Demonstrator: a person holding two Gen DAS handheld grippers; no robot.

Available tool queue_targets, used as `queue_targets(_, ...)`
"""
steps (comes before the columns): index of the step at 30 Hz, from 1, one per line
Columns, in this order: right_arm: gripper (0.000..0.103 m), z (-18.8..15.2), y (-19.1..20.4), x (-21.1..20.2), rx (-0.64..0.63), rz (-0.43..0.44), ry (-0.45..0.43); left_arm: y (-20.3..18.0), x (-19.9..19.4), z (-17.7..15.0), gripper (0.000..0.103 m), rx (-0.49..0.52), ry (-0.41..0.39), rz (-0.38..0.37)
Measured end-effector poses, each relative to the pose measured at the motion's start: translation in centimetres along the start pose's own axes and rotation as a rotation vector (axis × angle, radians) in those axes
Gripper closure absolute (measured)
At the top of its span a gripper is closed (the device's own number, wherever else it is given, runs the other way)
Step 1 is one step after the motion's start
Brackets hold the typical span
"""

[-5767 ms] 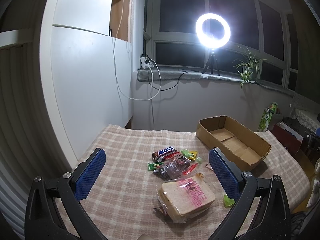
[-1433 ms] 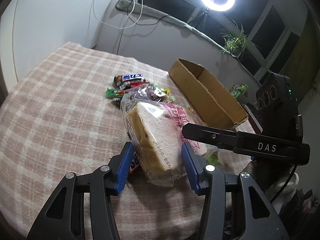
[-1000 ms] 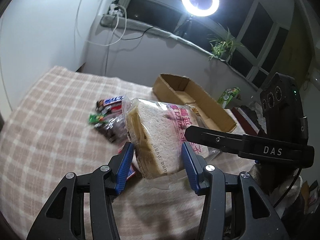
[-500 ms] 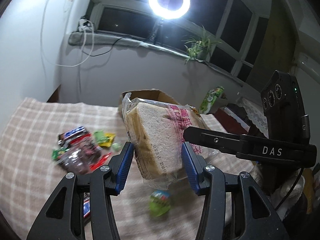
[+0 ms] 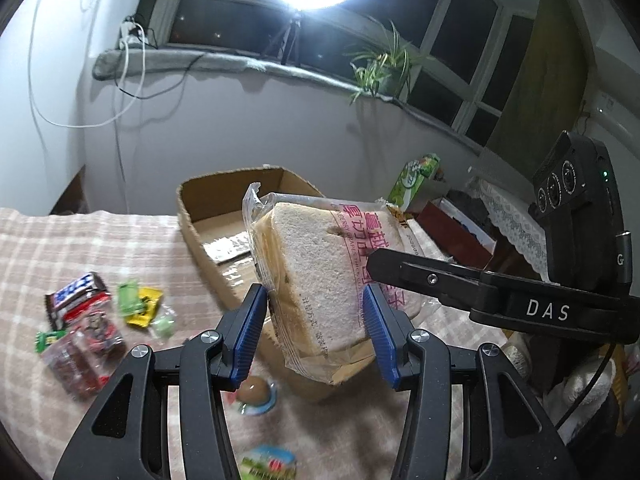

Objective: Organize snacks
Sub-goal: 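Lift the bread with the right gripper and lower it into the cardboard box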

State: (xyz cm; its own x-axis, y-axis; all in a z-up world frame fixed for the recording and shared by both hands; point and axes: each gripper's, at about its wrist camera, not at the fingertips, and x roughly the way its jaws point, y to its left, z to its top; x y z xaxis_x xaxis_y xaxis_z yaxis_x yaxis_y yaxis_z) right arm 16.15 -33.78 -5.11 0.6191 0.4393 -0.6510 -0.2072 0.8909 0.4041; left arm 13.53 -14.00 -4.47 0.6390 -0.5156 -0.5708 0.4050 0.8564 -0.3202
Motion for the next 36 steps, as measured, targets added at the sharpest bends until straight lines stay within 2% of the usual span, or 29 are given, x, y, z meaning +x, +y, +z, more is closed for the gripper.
queue_targets(14,0.047,0.5,-2.4,2.4,0.028,-0.081,0.025,-0.2,4.0,-0.2,0.055,-0.001,0.099,0.042)
queue_targets(26,0.047,0.1,-1.3,0.8,0.004,-0.116,-0.011,-0.3,2.7,0.1,0.055,0.02,0.074,0.053)
queue_targets(36,0.047,-1.3,1.9,-1.7,-0.062,-0.123,-0.047,-0.5,-0.9,-0.3,0.055,0.062,0.015,0.086)
